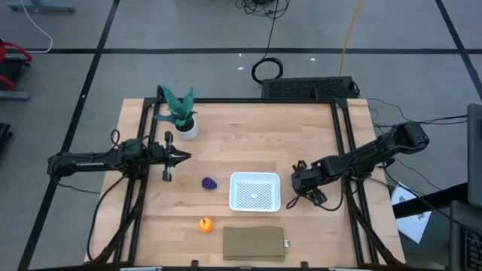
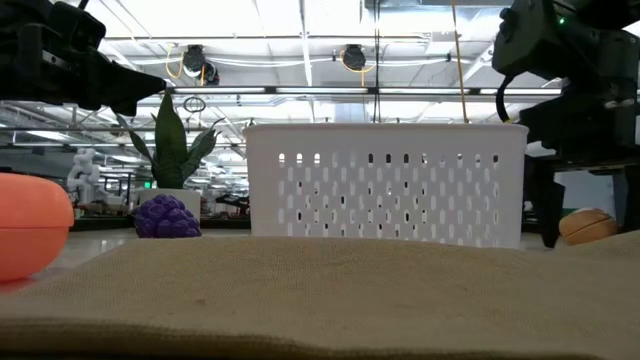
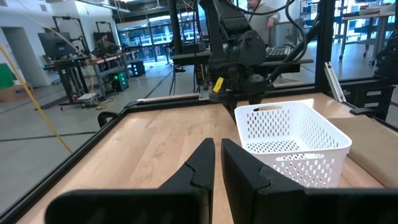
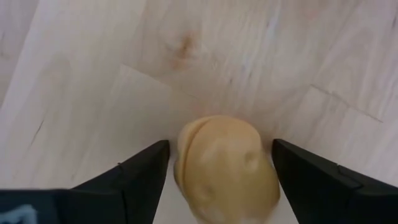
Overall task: Pick and placing Produce into tupperware
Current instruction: Put the potato into the white basket
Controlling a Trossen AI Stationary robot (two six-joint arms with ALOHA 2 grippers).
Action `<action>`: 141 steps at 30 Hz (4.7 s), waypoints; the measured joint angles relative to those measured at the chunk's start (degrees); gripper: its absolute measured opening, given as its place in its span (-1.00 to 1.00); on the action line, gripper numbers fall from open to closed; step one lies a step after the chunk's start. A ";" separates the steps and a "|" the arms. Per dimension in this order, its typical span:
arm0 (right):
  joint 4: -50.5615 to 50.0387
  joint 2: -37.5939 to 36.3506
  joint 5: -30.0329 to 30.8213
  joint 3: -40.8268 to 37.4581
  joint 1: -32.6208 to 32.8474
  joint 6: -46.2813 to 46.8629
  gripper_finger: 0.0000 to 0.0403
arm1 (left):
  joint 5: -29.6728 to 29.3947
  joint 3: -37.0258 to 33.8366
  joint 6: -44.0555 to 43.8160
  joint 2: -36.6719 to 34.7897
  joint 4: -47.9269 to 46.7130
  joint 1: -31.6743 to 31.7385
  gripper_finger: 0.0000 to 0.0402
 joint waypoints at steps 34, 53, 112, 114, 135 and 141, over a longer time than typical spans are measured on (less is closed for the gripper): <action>-6.88 0.26 0.06 6.65 -0.04 10.27 -0.03 | 0.00 0.00 0.06 0.00 0.04 0.00 -0.85; -18.11 0.13 -0.38 15.98 -0.04 18.26 -0.02 | 0.00 0.00 0.04 -0.01 0.04 0.00 -0.85; -37.47 0.11 -1.91 42.71 -6.19 20.81 -0.01 | -0.02 0.00 0.07 0.01 0.02 0.00 -0.85; -36.23 0.11 -1.94 42.71 -6.59 20.01 -0.01 | -0.02 0.00 0.07 0.01 0.02 0.00 -0.85; -35.39 8.92 -1.94 48.94 -9.99 14.86 -0.01 | -0.48 0.00 0.09 0.00 0.04 0.00 -0.85; -35.44 12.66 -1.94 53.91 -9.99 14.10 -0.01 | -0.48 0.00 0.07 -0.01 0.04 0.00 -0.85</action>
